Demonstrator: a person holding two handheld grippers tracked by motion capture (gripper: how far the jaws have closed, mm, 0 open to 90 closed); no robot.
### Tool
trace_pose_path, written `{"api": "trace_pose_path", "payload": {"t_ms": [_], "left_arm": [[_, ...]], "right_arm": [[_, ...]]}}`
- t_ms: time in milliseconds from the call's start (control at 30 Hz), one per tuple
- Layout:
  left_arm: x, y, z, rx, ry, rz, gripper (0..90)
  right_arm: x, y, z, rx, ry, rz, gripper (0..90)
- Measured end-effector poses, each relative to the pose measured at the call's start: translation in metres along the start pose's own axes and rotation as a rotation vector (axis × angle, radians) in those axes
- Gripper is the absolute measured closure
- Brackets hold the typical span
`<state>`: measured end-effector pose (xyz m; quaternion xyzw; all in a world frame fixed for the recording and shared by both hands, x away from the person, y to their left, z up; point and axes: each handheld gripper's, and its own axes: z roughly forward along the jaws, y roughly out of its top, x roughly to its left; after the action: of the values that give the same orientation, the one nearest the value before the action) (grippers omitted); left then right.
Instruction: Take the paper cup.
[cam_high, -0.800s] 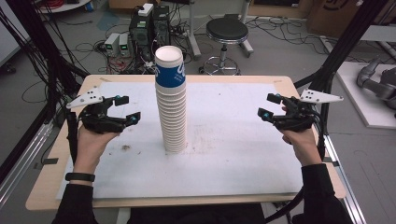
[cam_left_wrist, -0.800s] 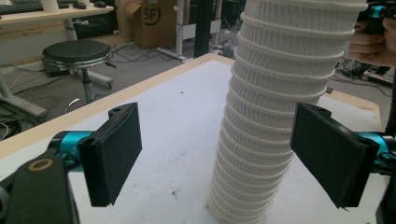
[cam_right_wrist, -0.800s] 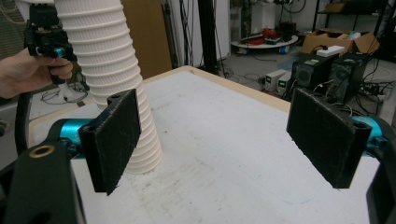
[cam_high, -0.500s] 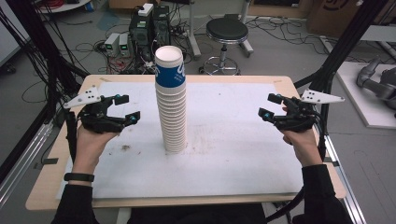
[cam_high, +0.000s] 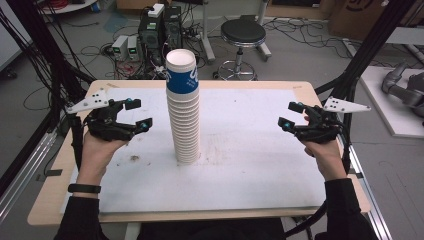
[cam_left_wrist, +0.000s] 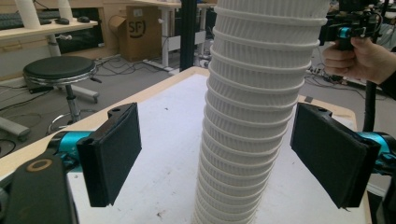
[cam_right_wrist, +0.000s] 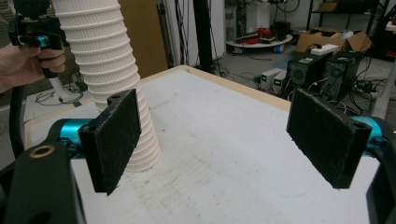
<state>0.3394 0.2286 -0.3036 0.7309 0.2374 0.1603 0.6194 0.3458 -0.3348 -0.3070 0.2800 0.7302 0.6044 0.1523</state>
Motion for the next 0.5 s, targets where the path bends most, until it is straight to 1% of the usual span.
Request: {"api": "trace_pose_path", "payload": {"t_ms": [233, 333, 433, 500], "left_arm": [[-0.006, 0.005, 0.002, -0.003, -0.032, -0.003, 15.8], [-0.011, 0.012, 0.005, -0.003, -0.048, 0.002, 15.8], [-0.013, 0.015, 0.008, 0.001, -0.059, -0.001, 15.8], [-0.015, 0.018, 0.010, -0.001, -0.059, -0.003, 15.8]], "right_arm": [[0.000, 0.000, 0.001, 0.001, -0.001, -0.003, 17.8], [0.001, 0.000, 0.003, 0.004, 0.003, -0.008, 17.9], [0.001, 0.000, 0.003, 0.006, 0.005, -0.008, 17.9], [0.002, 0.000, 0.004, 0.011, 0.007, -0.009, 17.9]]}}
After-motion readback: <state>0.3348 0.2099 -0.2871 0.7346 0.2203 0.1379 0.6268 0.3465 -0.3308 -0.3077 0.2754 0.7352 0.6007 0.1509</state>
